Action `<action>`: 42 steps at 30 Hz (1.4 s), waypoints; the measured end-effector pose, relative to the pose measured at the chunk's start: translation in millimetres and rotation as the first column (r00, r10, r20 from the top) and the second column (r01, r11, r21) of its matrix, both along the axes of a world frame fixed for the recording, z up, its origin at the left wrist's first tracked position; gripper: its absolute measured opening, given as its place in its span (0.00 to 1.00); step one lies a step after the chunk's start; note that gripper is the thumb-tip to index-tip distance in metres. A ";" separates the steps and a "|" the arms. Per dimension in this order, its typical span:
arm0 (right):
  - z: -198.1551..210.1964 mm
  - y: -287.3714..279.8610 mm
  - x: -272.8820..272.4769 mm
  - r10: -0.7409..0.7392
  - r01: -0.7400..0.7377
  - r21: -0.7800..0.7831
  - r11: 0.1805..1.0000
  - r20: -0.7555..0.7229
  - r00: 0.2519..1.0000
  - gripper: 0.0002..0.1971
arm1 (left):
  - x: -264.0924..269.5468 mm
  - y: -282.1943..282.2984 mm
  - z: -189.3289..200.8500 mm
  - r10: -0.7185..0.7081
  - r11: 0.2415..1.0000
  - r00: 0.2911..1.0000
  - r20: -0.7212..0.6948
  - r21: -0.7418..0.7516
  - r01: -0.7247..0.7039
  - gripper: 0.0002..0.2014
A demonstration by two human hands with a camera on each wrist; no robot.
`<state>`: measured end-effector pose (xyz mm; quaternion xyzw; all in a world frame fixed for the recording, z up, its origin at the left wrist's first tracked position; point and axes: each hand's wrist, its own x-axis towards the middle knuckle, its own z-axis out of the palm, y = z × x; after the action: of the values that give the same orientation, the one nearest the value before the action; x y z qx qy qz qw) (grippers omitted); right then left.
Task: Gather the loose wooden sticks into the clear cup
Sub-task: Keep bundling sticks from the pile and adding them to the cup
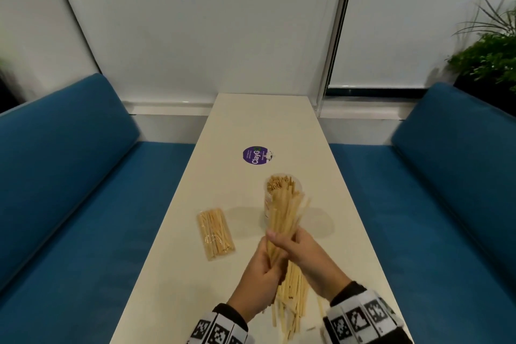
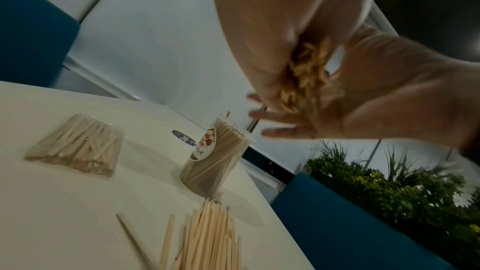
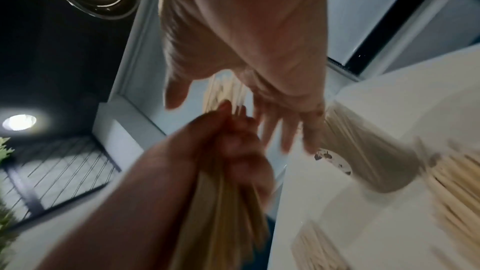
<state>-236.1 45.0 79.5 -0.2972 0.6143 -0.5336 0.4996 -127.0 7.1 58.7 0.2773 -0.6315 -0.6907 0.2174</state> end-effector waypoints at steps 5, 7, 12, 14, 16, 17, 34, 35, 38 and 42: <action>3.5 -6.9 2.4 -0.115 0.115 -0.015 0.993 -0.077 0.990 0.17 | -3.8 5.5 -3.9 -0.075 0.978 0.997 0.023 0.196 0.069 0.04; 4.8 -7.7 6.7 -0.187 0.180 -0.070 0.981 -0.110 0.976 0.15 | -1.6 1.9 -3.4 -0.059 0.925 0.998 -0.030 0.375 0.066 0.05; 19.5 -11.2 10.9 -0.329 0.281 -0.271 0.921 -0.151 0.932 0.17 | 11.1 -8.8 -14.5 0.174 0.501 0.971 -0.163 0.864 0.055 0.25; 21.4 -13.0 15.3 -0.349 0.286 -0.324 0.902 -0.156 0.924 0.19 | 9.8 -8.3 -14.4 0.267 0.379 0.948 -0.171 0.923 0.060 0.25; 21.2 -13.1 22.6 -0.336 0.260 -0.350 0.900 -0.179 0.925 0.20 | 5.1 -9.0 -9.8 0.319 0.322 0.933 -0.165 0.945 0.057 0.22; 19.5 -12.5 25.9 -0.317 0.236 -0.351 0.906 -0.194 0.929 0.20 | 2.9 -10.1 -6.1 0.338 0.309 0.929 -0.150 0.950 0.040 0.20; 17.3 -14.0 13.6 -0.347 0.299 -0.335 0.894 -0.093 0.933 0.16 | 5.0 -8.0 -1.2 0.139 0.677 0.976 -0.166 0.735 0.029 0.24; 17.6 -13.4 10.1 -0.356 0.300 -0.331 0.895 -0.120 0.927 0.16 | 7.1 -8.1 -2.5 0.078 0.749 0.983 -0.165 0.660 0.051 0.24; 18.5 -10.9 6.1 -0.341 0.285 -0.293 0.913 -0.163 0.926 0.14 | 10.9 -8.0 -5.7 -0.088 0.935 0.990 -0.113 0.334 0.122 0.11; 19.9 -6.6 11.9 -0.287 0.213 -0.286 0.935 -0.249 0.925 0.13 | 8.0 -4.6 1.2 -0.117 0.989 0.993 -0.022 0.086 0.118 0.09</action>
<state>-224.2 38.4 99.4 -0.3514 0.6400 -0.6184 0.2905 -119.0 2.5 59.8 0.2430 -0.6143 -0.7314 0.1693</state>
